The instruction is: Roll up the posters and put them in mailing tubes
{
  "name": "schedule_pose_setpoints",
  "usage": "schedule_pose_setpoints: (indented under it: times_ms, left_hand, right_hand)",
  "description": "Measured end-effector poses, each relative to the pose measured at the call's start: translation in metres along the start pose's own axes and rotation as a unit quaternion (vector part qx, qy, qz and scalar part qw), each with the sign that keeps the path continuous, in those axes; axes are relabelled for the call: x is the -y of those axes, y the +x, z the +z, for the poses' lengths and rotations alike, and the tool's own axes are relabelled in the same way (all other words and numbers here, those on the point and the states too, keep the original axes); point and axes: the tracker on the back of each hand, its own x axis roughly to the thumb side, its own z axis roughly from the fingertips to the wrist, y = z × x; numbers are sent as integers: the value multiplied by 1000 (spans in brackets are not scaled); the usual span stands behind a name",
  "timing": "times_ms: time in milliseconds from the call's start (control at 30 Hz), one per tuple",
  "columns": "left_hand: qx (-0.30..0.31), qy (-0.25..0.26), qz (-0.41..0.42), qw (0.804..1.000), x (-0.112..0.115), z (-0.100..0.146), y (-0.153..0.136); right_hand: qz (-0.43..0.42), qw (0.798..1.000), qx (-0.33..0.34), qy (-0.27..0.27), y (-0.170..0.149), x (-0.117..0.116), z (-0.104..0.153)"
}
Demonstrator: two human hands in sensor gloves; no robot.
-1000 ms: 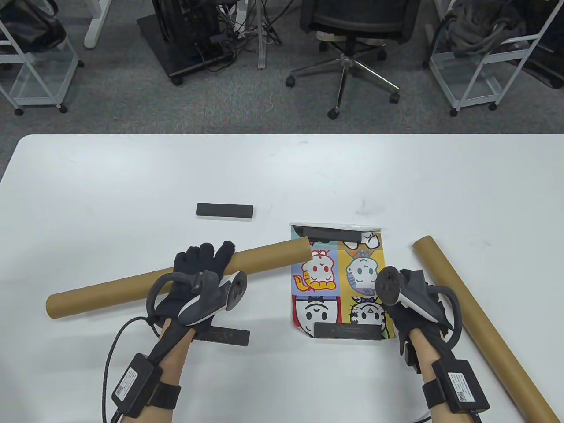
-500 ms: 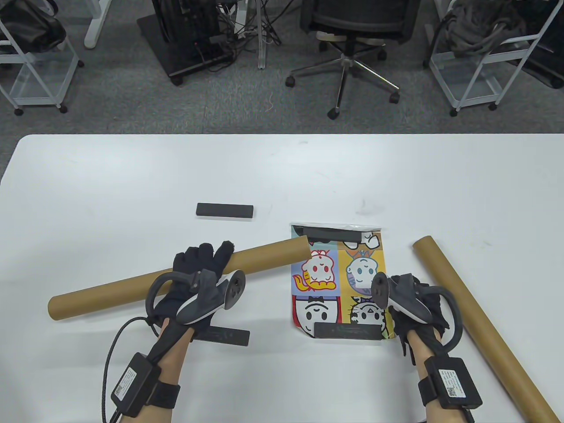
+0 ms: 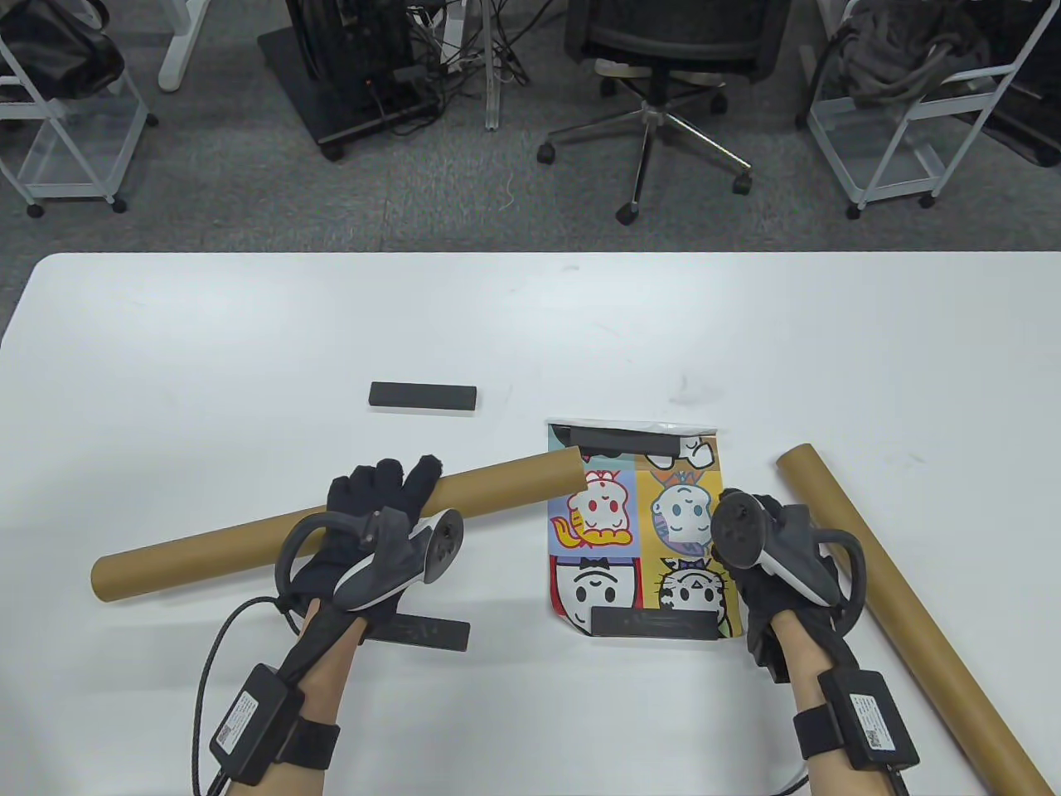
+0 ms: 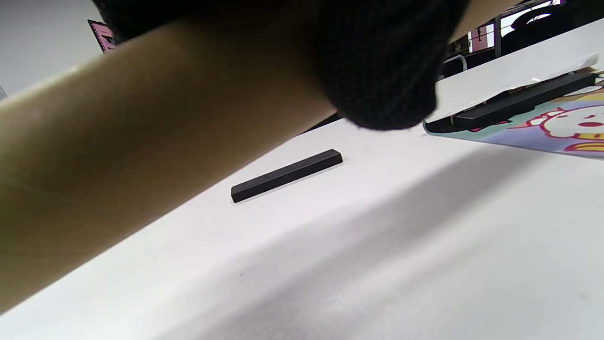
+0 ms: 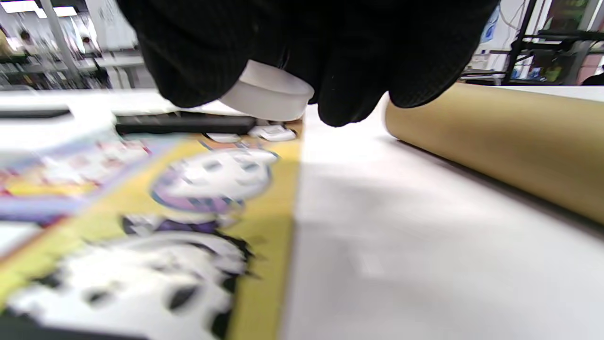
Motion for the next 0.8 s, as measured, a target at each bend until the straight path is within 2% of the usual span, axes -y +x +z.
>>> schedule_pose_setpoints:
  times_ms: [100, 200, 267, 433, 600, 800]
  left_hand:
    - [0, 1, 0, 1000, 0, 0, 0]
    - [0, 0, 0, 1000, 0, 0, 0]
    - [1, -1, -1, 1000, 0, 0, 0]
    - [3, -2, -2, 1000, 0, 0, 1]
    - [6, -2, 0, 1000, 1, 0, 1]
    - [13, -3, -8, 1000, 2, -1, 5]
  right_hand:
    - [-97, 995, 33, -11, 5, 5, -1]
    - [-207, 977, 39, -9, 9, 10, -4]
    - [-282, 958, 46, -6, 11, 10, -8]
    - [-447, 892, 66, 18, 20, -3, -20]
    - [-527, 846, 81, 29, 30, -15, -26]
    - [-530, 844, 79, 26, 29, -18, -27]
